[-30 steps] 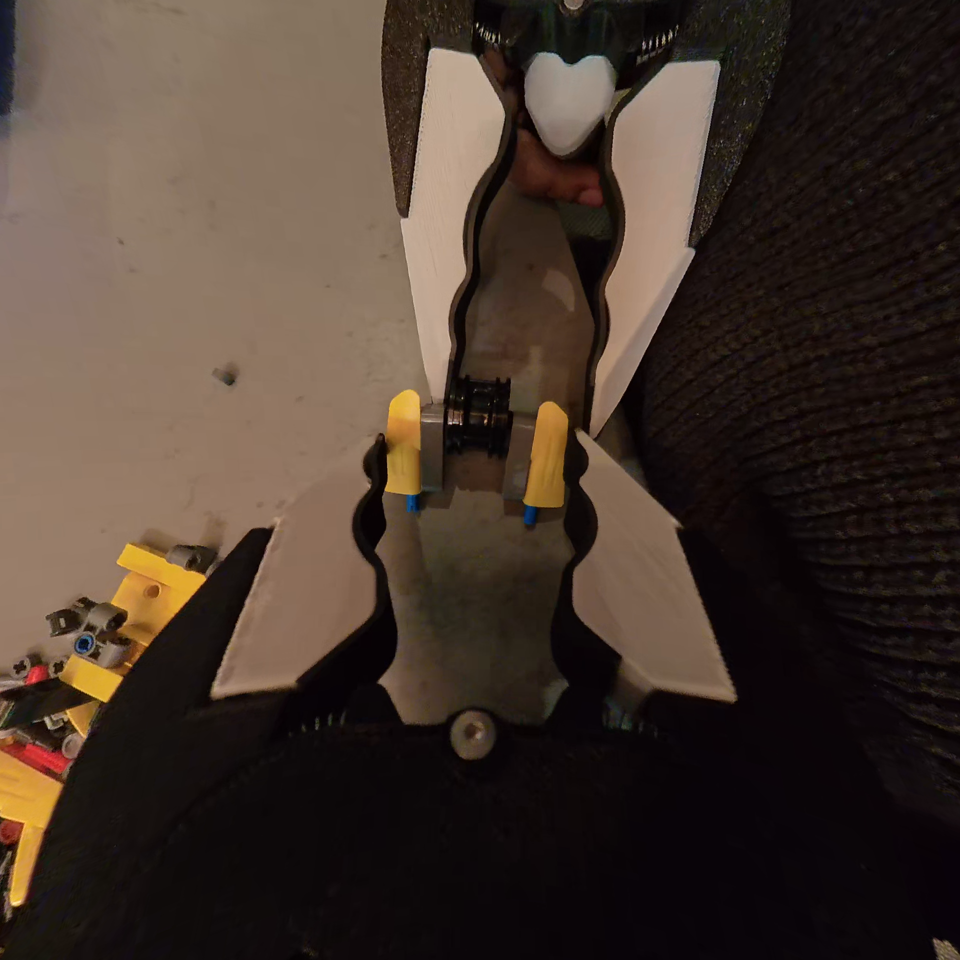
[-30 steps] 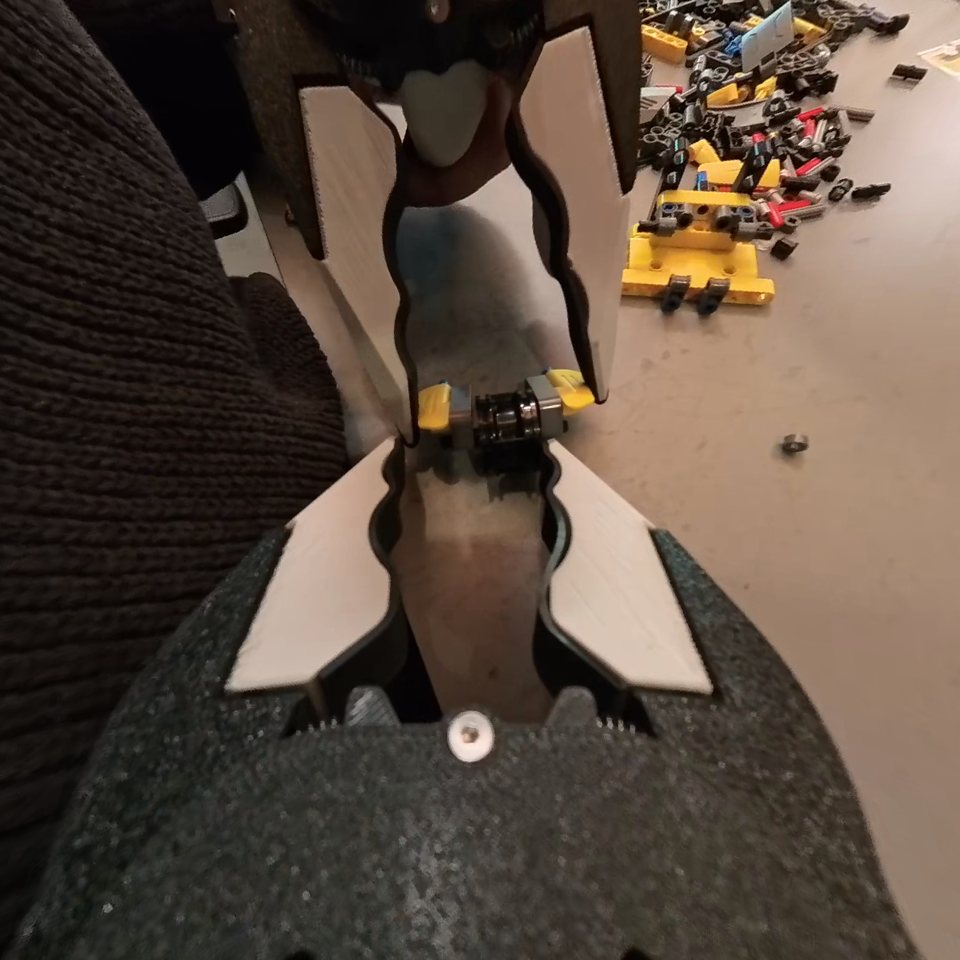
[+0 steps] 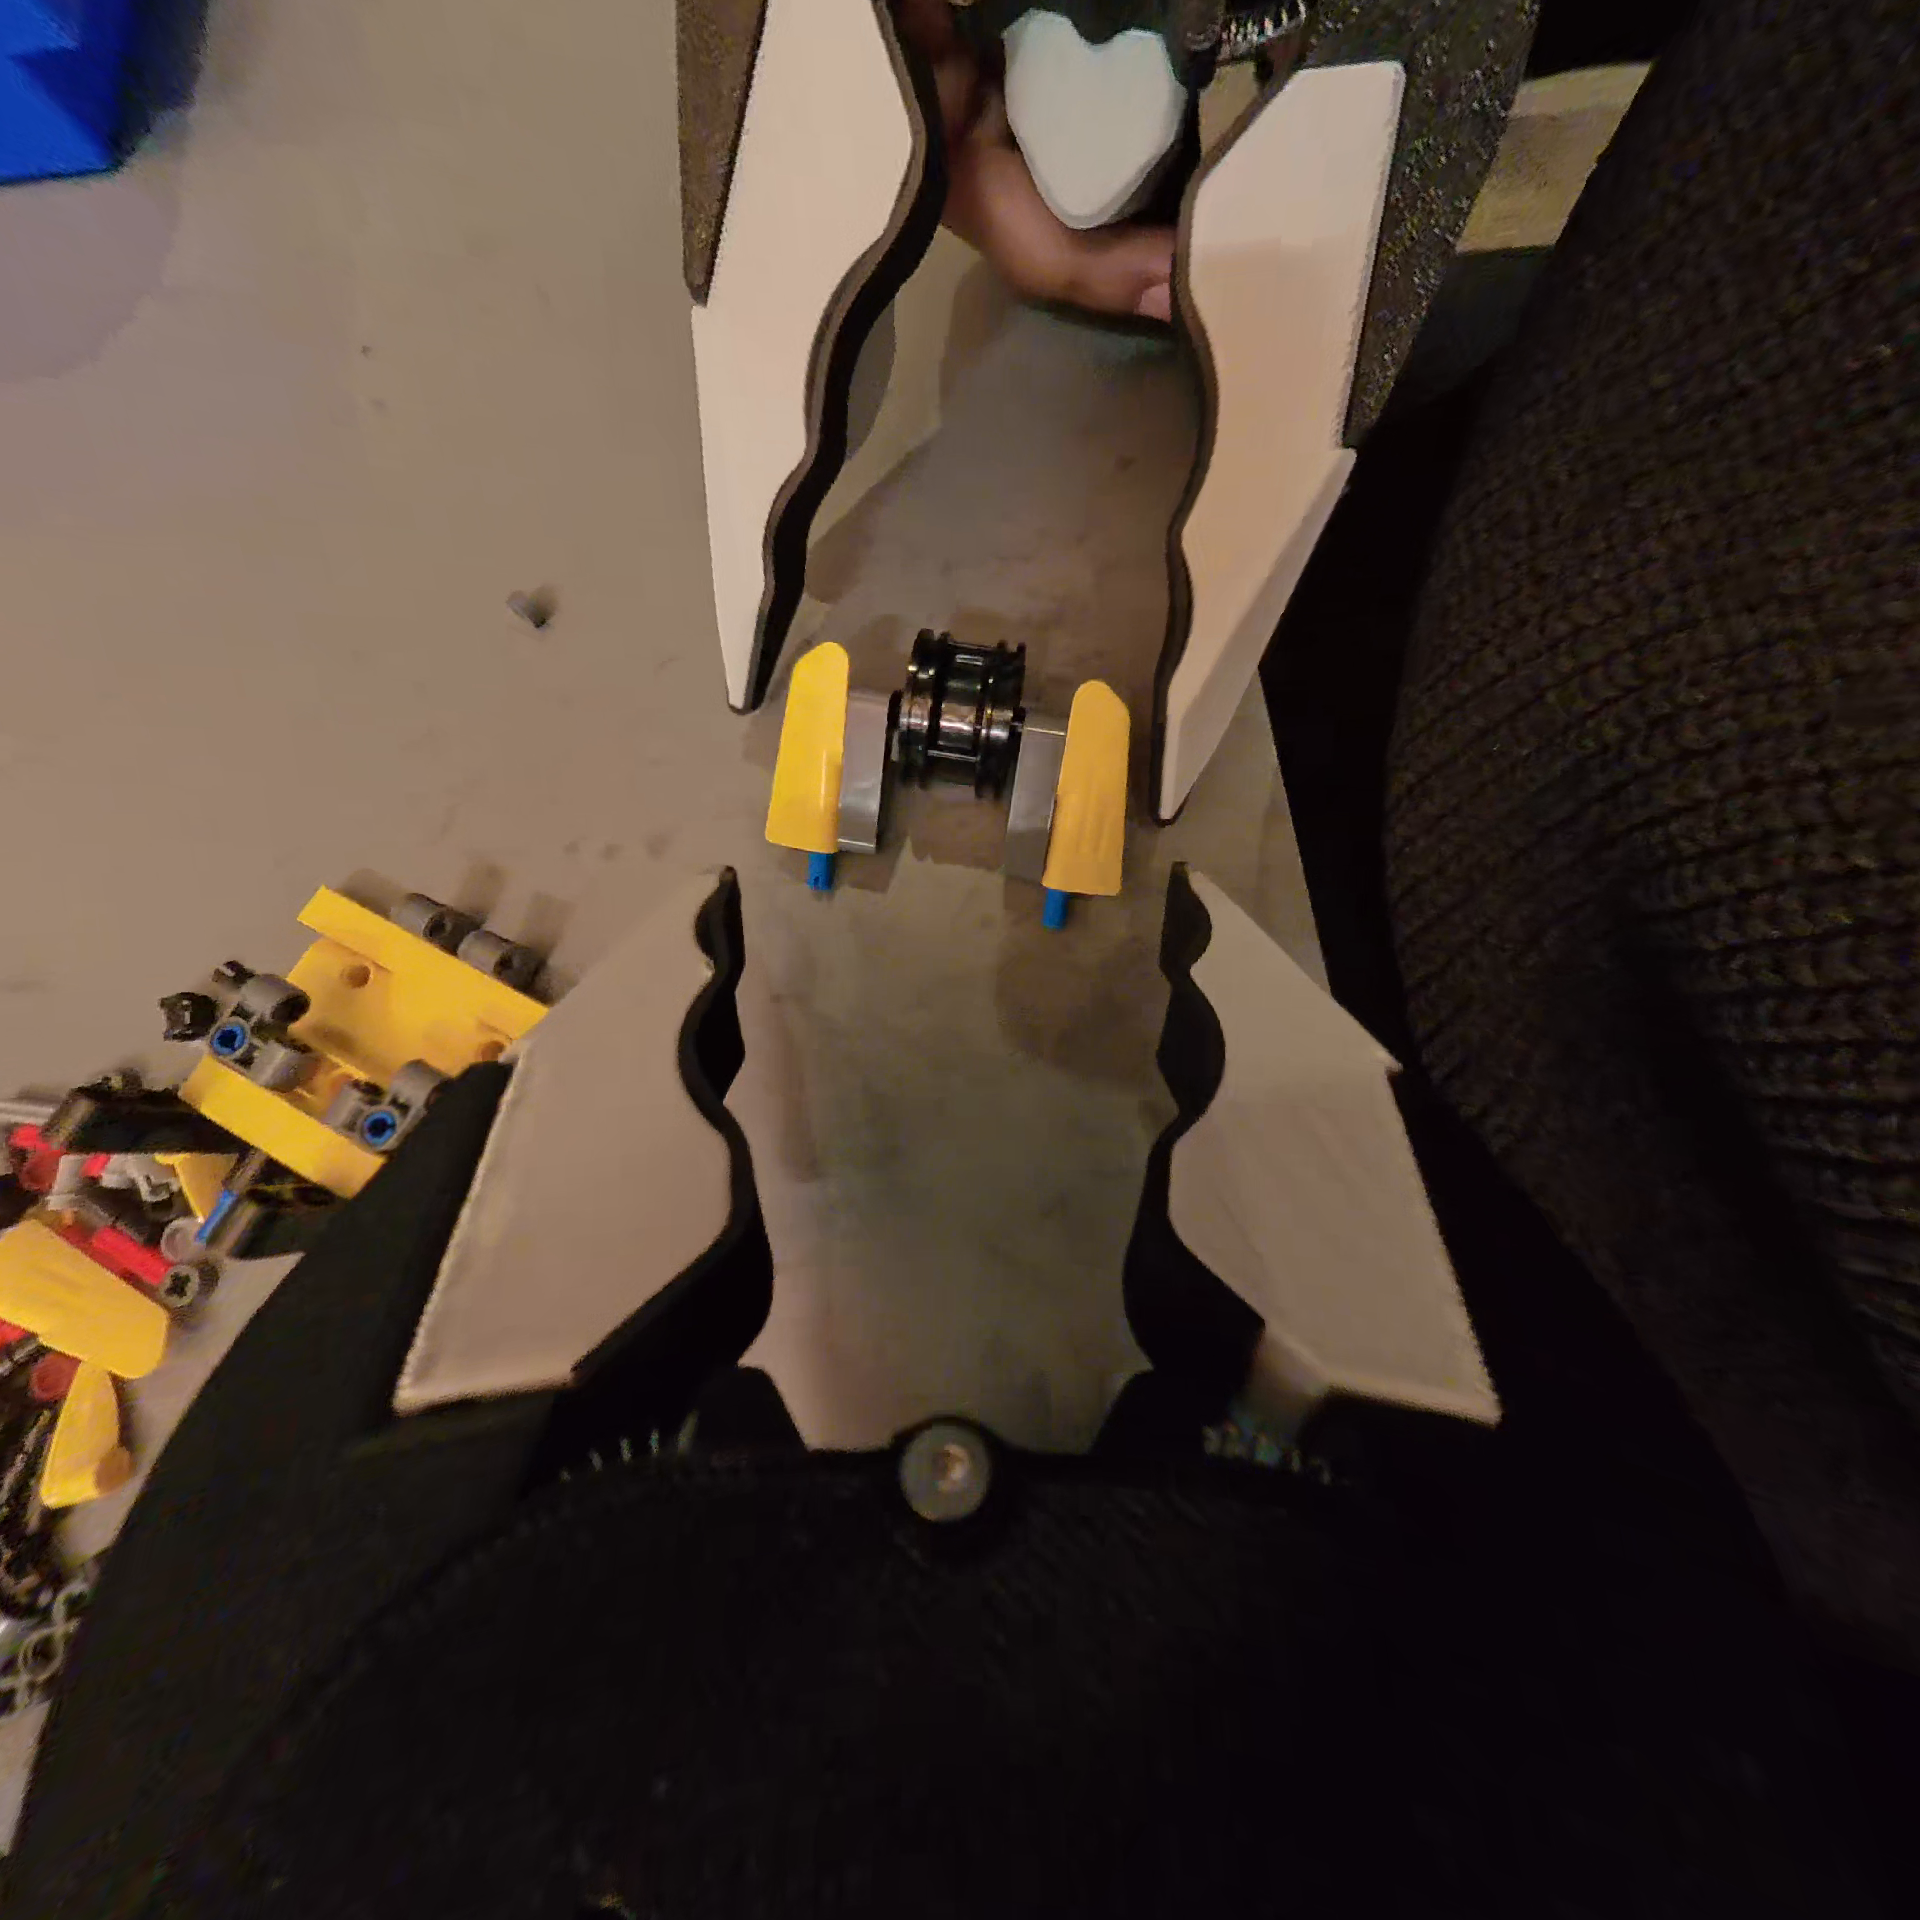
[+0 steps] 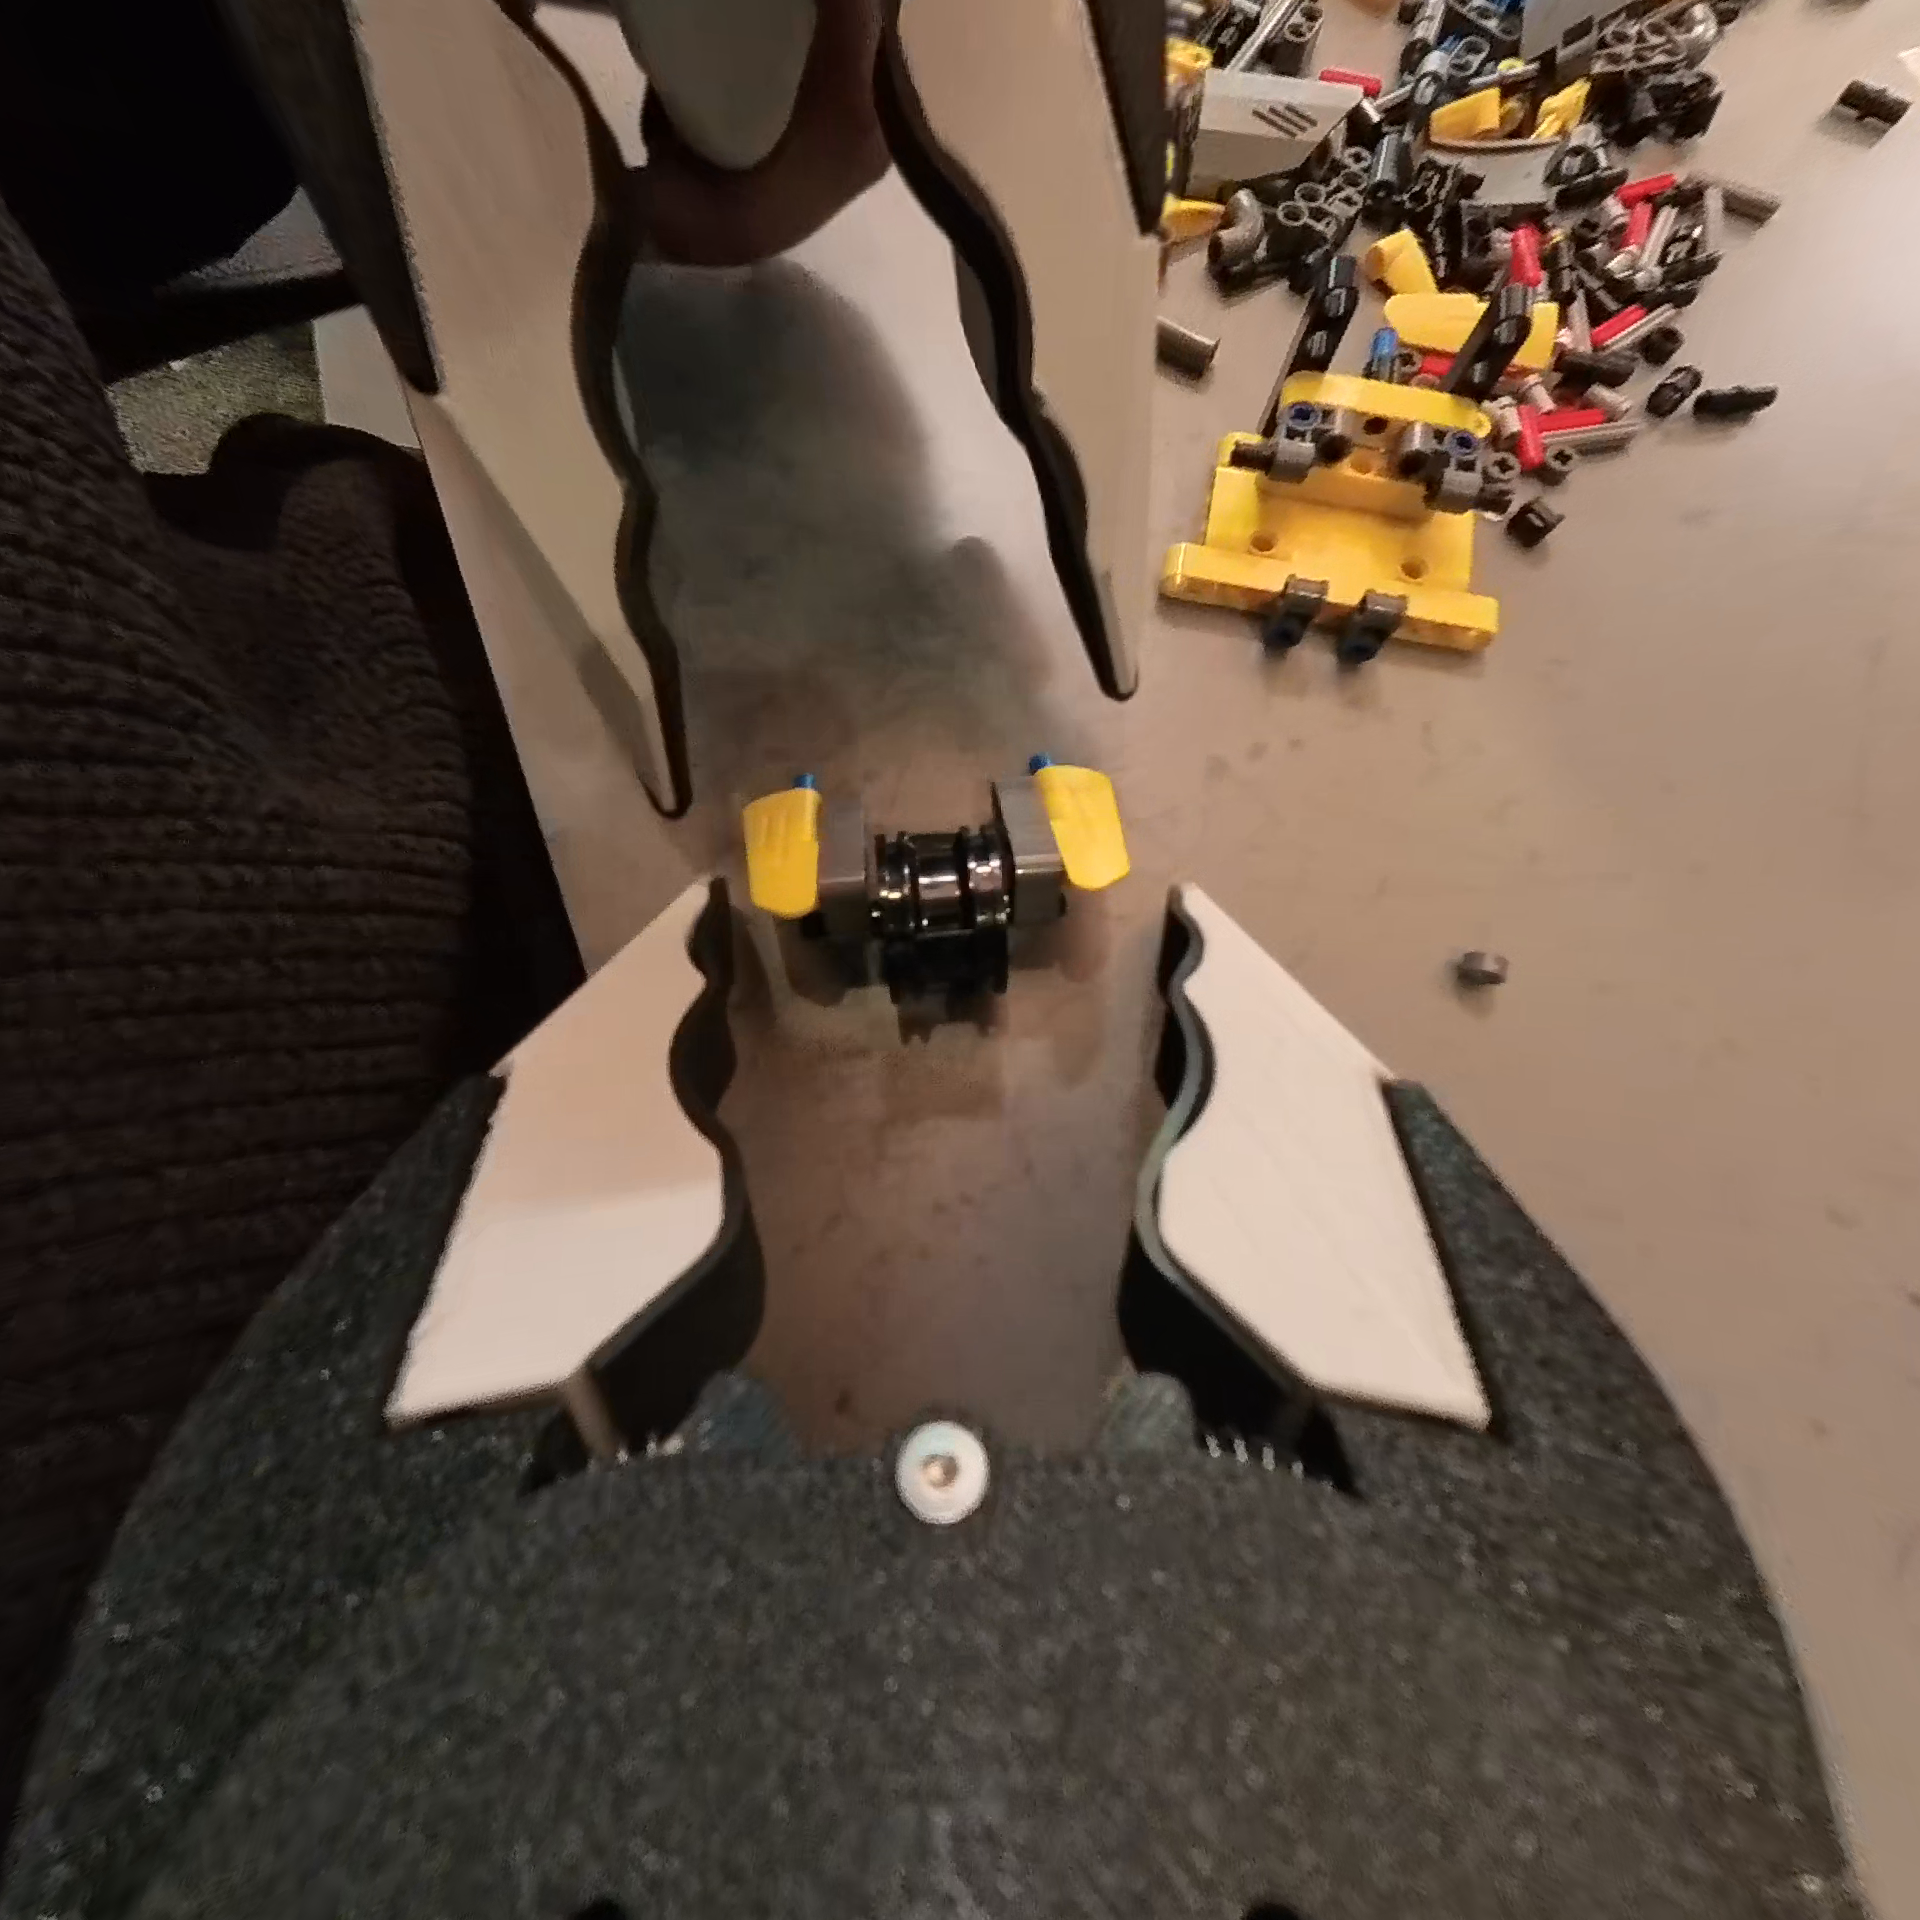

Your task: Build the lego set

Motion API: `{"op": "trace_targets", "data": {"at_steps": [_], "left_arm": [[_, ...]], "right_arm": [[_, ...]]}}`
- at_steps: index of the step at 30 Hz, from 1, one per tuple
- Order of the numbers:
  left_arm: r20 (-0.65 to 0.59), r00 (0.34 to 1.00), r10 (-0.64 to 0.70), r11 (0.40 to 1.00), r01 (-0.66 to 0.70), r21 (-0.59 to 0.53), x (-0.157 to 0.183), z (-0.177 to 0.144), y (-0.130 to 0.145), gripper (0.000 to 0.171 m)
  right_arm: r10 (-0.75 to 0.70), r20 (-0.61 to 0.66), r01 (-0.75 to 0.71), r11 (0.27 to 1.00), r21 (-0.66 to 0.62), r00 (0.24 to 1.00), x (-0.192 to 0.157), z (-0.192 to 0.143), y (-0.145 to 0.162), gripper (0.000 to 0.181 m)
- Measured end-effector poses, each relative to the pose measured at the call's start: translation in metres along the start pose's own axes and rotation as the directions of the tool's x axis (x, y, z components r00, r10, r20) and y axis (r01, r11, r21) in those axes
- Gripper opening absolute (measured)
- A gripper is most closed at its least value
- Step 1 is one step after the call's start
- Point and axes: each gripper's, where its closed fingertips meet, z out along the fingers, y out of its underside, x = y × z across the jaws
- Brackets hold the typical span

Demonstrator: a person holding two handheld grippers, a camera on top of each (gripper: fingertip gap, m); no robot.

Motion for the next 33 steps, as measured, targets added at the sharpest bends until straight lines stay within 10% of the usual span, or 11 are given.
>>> {"op": "trace_targets", "data": {"at_steps": [33], "left_arm": [[0.020, 1.000, 0.020, 1.000, -0.020, 0.016, 0.0009, 0.0081, 0.0003, 0.060]], "right_arm": [[-0.169, 0.057, 0.169, 0.986, 0.000, 0.984, -0.0069, 0.0056, -0.0034, 0.068]]}}
